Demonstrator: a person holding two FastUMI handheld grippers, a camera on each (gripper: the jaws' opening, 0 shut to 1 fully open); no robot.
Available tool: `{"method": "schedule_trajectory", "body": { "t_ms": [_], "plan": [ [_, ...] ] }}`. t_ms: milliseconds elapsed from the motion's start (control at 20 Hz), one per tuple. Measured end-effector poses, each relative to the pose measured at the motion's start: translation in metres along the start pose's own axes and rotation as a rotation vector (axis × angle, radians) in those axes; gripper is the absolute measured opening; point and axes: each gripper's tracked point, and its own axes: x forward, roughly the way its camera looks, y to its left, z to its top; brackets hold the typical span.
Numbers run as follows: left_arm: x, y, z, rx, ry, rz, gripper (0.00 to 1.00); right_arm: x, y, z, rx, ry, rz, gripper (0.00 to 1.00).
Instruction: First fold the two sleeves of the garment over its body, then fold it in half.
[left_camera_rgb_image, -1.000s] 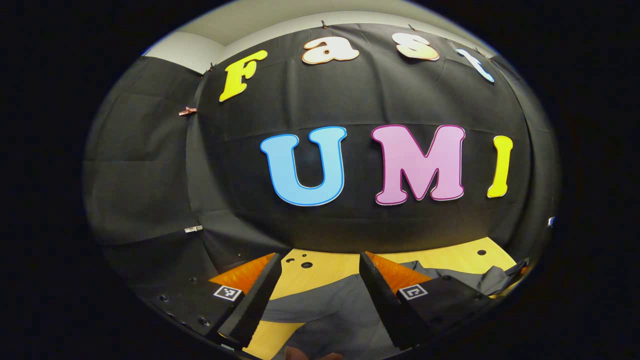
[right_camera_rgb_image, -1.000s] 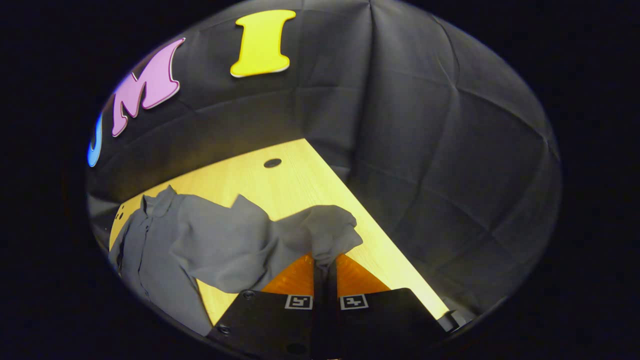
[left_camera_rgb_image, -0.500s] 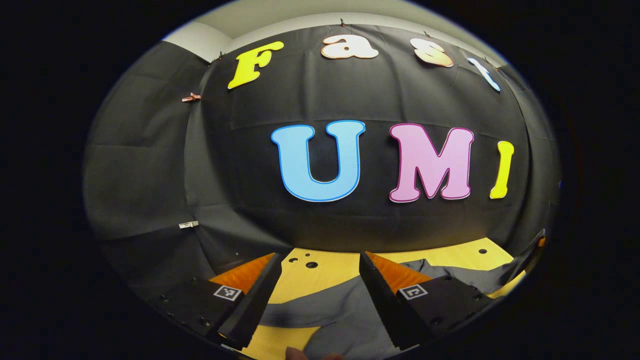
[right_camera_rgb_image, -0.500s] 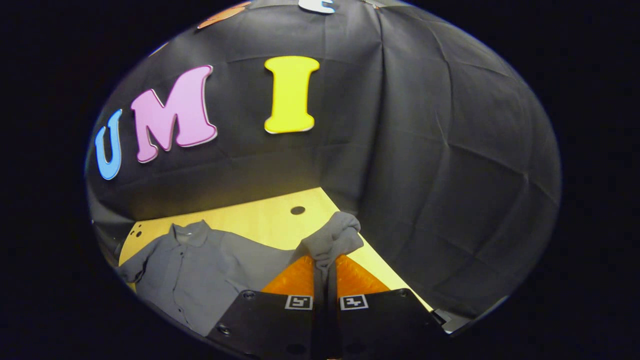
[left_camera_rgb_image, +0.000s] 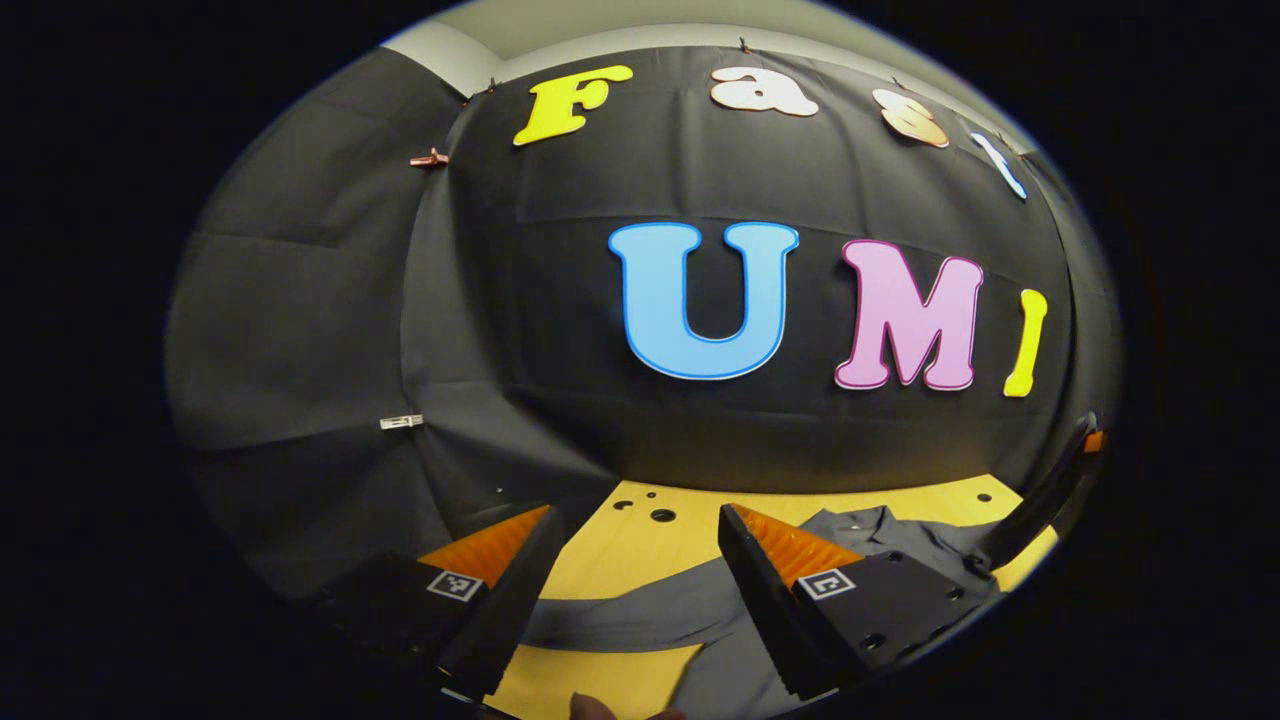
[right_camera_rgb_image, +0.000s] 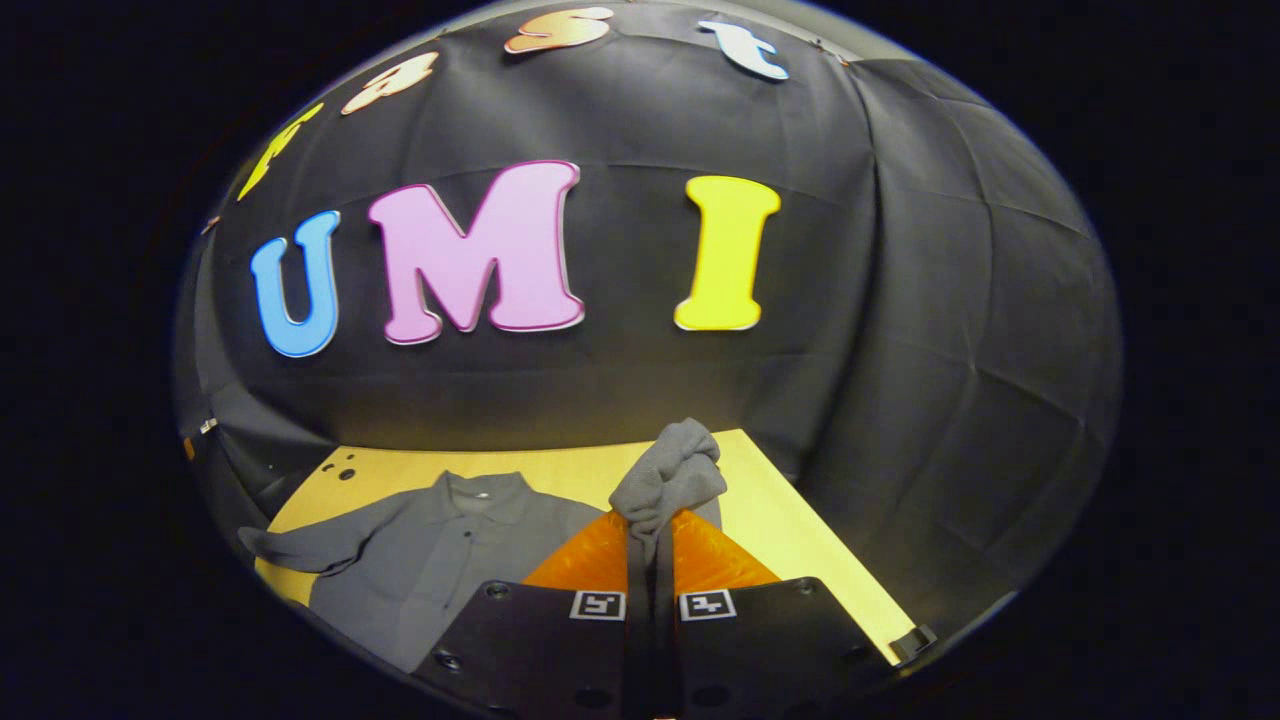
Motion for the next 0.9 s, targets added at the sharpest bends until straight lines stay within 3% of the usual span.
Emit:
{"method": "schedule_trajectory", "body": {
  "t_ms": [400, 650, 900],
  "plan": [
    [0.021, 0.077, -0.071, 0.025, 0.104, 0.012, 0.98, -0.004, 0.125, 0.003, -0.030, -0.010, 0.144, 0.05],
    [0.041, 0.122, -0.141, 0.049, 0.228, 0.046, 0.98, -0.001, 0.196, -0.018, -0.064, 0.031, 0.221, 0.05],
    [0.067, 0.152, -0.201, 0.028, 0.354, 0.074, 0.99, 0.004, 0.242, -0.049, -0.097, 0.089, 0.260, 0.05]
  ]
}}
